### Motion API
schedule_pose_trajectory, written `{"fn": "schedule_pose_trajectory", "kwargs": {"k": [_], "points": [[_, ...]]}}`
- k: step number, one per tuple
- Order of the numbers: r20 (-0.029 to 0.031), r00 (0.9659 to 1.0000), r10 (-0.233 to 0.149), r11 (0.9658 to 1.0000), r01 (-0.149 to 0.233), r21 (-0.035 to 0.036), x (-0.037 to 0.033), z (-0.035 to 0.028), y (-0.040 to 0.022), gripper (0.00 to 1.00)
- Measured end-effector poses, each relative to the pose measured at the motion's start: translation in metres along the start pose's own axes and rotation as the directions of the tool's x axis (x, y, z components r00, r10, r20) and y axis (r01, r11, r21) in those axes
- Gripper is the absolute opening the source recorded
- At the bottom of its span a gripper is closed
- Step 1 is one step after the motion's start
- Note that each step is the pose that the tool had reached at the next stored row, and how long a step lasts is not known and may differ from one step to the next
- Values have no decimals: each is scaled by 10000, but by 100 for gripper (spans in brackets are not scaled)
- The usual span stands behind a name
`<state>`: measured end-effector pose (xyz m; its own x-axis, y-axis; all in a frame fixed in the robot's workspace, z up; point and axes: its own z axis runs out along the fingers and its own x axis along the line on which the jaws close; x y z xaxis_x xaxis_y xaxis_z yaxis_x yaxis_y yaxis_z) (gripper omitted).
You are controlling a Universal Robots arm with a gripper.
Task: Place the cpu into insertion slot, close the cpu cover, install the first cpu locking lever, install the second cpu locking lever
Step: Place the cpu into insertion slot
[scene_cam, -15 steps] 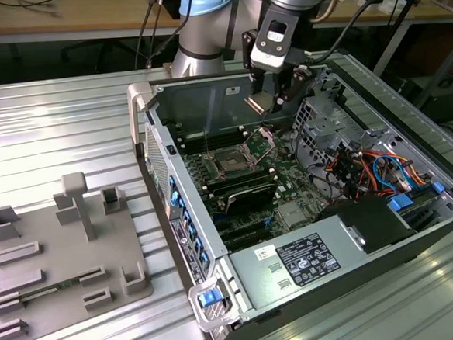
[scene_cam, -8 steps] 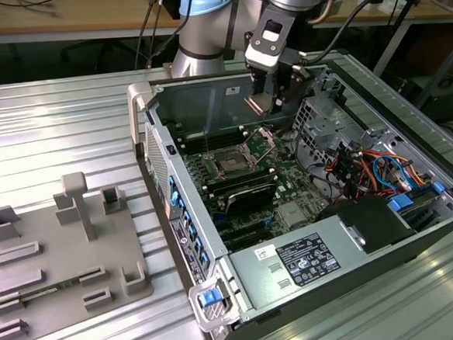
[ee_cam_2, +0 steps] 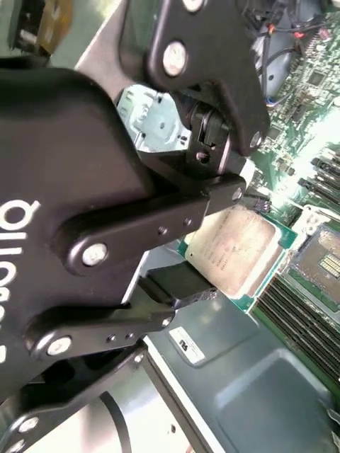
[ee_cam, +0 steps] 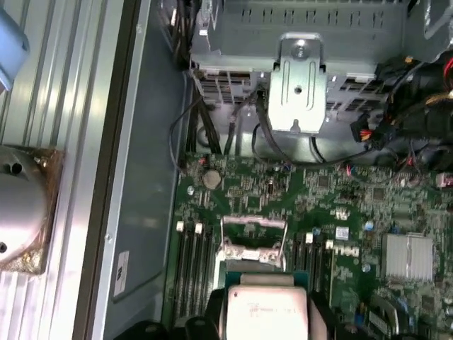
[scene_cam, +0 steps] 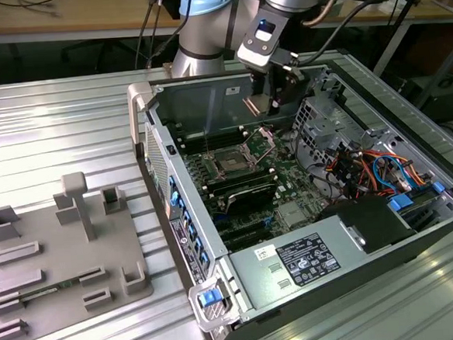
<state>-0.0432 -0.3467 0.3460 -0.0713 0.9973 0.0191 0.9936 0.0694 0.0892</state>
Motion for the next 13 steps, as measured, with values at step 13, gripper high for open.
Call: {"fn": "schedule_pose_trajectory", "kwargs": {"k": [13], "points": [[24,9993,372,9993,-372,20,4,40,-71,55]]}}
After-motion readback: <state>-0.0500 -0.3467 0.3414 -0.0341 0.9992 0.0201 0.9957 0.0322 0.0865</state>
